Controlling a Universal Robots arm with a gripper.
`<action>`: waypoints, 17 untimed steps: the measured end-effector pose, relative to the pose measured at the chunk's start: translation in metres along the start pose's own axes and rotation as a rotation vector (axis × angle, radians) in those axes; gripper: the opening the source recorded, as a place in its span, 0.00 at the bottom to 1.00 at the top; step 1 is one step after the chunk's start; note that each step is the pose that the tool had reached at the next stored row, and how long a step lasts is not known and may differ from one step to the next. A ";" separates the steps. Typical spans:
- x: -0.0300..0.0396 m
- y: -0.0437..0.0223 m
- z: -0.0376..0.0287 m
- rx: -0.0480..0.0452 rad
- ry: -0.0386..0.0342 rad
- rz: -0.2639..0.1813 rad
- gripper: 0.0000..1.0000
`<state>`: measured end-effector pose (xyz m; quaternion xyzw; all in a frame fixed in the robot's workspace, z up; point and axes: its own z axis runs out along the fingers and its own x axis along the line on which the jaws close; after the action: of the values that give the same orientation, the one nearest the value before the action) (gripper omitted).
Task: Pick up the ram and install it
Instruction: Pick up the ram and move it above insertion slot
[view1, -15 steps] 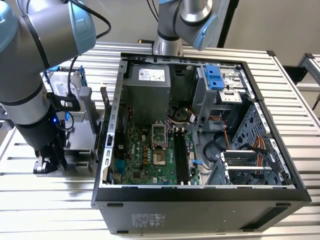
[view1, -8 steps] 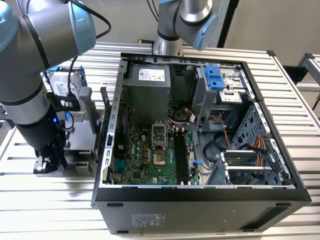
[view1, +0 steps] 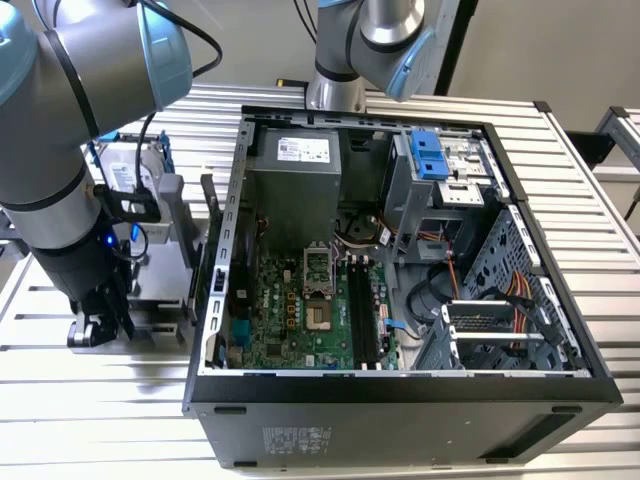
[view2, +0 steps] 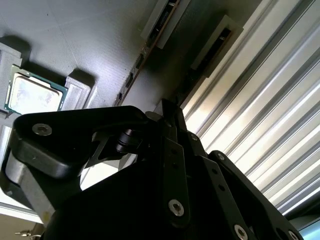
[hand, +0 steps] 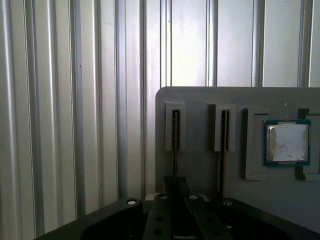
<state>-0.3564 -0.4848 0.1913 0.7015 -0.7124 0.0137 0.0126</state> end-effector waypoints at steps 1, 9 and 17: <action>0.0000 0.0000 0.0000 0.0000 0.0000 0.000 0.00; 0.0000 0.0000 0.0000 0.0000 -0.0006 0.000 0.00; 0.0001 0.0000 -0.0028 -0.0001 -0.0006 0.000 0.00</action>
<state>-0.3565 -0.4848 0.1941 0.7015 -0.7124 0.0134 0.0124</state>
